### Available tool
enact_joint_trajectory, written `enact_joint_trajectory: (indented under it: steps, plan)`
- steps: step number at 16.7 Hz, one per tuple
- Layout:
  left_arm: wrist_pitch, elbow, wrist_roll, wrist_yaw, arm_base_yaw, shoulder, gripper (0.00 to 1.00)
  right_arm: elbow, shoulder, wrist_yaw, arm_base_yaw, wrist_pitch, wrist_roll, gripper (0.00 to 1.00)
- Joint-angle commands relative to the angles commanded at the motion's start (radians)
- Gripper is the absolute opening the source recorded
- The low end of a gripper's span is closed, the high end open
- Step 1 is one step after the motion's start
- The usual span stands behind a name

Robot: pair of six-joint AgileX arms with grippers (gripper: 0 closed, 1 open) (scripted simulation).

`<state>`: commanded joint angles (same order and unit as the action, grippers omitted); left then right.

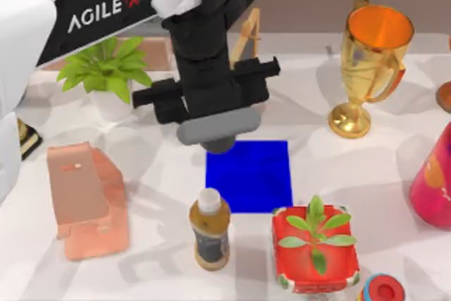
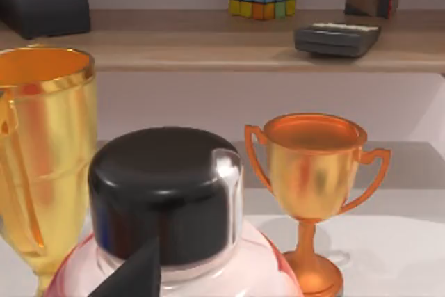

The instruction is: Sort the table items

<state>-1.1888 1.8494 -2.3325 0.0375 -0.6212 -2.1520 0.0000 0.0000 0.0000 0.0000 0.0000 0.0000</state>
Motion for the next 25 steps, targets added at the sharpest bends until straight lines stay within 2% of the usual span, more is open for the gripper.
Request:
enact_joint_trajectory:
  steps: [6,20,25]
  plan:
    - [0.030,0.067,-0.094,-0.027,-0.114,-0.186,0.00,0.000,0.000,0.000,0.000,0.000,0.000,1.00]
    - [0.065,0.045,-0.095,-0.028,-0.116,-0.200,0.00,0.000,0.000,0.000,0.000,0.000,0.000,1.00]
    - [0.065,0.045,-0.095,-0.028,-0.116,-0.200,0.38,0.000,0.000,0.000,0.000,0.000,0.000,1.00]
